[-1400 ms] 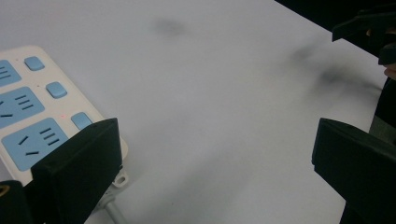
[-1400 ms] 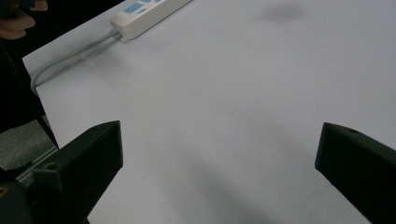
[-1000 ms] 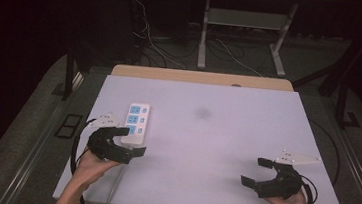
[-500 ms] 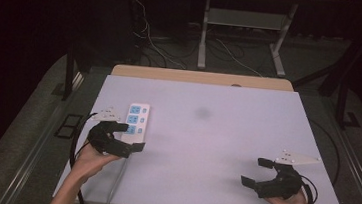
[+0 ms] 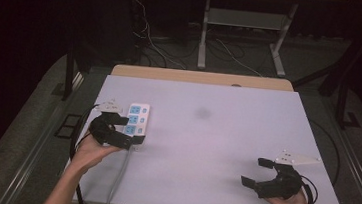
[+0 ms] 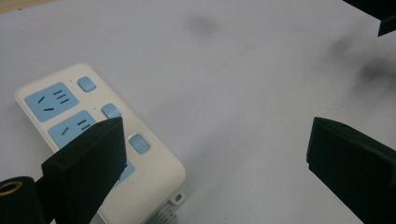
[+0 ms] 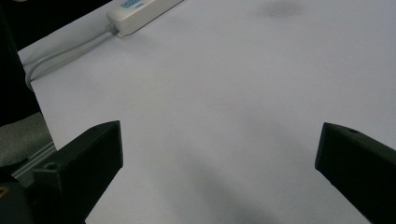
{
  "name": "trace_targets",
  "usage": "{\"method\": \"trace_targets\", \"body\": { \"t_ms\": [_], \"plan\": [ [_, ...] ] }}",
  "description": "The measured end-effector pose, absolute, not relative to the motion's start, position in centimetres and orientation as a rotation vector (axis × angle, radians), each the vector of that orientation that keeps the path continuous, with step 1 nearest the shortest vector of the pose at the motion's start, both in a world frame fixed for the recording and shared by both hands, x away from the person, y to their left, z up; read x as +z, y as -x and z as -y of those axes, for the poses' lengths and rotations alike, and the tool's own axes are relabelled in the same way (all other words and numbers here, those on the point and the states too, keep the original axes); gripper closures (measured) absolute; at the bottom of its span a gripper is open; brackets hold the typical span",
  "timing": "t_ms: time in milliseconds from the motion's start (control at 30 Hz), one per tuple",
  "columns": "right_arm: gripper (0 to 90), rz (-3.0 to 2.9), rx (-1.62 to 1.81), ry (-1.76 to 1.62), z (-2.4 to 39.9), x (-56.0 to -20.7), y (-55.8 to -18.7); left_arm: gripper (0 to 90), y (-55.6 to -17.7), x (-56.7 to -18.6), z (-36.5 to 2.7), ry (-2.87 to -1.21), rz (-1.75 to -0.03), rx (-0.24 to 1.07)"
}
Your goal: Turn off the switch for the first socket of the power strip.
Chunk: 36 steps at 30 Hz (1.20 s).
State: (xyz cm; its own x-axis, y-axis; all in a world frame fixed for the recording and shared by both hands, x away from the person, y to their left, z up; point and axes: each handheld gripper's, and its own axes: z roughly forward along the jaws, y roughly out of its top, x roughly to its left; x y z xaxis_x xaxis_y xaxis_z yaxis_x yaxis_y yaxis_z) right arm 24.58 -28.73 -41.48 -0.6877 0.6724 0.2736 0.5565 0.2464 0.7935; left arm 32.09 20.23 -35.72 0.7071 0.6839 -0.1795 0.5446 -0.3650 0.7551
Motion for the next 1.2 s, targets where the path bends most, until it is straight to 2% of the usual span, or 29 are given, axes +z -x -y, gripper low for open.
{"method": "trace_targets", "body": {
  "t_ms": [867, 1200],
  "plan": [
    [0.7, -2.38, 1.429, -1.182, 28.9, -41.6, -24.6, 14.8, -35.4, -35.5, -20.6, -2.085, -0.972, 0.194],
    [0.7, -2.383, 1.424, -1.185, 28.9, -41.6, -24.6, 22.8, -36.4, -36.1, -20.9, -2.083, -1.001, 0.189]
  ]
}}
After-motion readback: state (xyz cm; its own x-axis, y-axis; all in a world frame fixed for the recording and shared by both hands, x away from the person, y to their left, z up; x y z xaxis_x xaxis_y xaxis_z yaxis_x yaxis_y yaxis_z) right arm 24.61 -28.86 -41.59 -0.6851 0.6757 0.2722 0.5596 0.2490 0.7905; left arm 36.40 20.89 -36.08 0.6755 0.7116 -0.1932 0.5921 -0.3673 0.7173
